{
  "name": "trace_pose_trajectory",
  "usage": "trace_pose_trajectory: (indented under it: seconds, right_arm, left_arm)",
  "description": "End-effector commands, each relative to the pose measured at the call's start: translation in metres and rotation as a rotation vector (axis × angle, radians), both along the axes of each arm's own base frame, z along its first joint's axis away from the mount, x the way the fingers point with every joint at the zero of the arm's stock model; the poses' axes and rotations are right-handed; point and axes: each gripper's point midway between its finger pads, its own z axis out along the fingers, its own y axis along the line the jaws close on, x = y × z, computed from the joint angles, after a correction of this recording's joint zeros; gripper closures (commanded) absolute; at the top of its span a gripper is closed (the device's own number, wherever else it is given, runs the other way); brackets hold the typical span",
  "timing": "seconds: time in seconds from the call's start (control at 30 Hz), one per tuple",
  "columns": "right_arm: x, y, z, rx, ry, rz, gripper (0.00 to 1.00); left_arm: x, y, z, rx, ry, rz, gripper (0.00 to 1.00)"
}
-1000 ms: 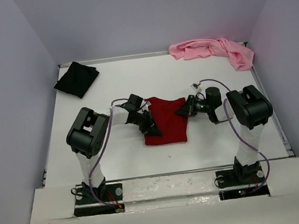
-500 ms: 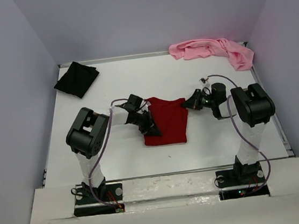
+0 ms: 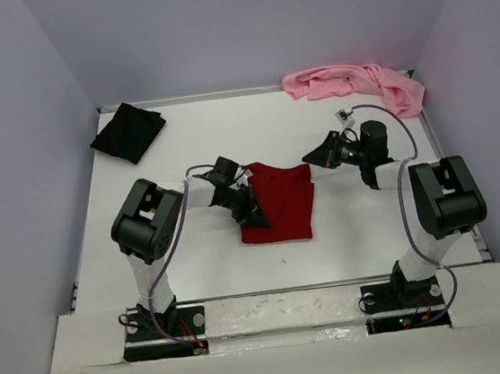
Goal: Fold and stack the t-shirts
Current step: Fold the tshirt
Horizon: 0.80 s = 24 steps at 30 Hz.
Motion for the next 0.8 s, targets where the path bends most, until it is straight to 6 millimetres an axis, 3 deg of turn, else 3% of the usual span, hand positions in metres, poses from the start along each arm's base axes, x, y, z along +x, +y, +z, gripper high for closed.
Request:
trace_pose_trajectory:
  seconds: [0.0,0.5,0.77]
  right_arm:
    - [-0.014,0.024,-0.002,0.007,0.045,0.086,1.00]
    - [-0.020,0.082,-0.037,0.003,0.111,0.176,1.00]
    - [-0.018,0.097,-0.052,0.007,0.132,0.199,1.00]
  left_arm:
    - [-0.027,0.039,-0.050,0.232,0.097,-0.008,1.00]
    - [-0.028,0.040,-0.048,0.229,0.092,-0.006,1.00]
    - [-0.029,0.040,-0.048,0.226,0.094,-0.006,1.00]
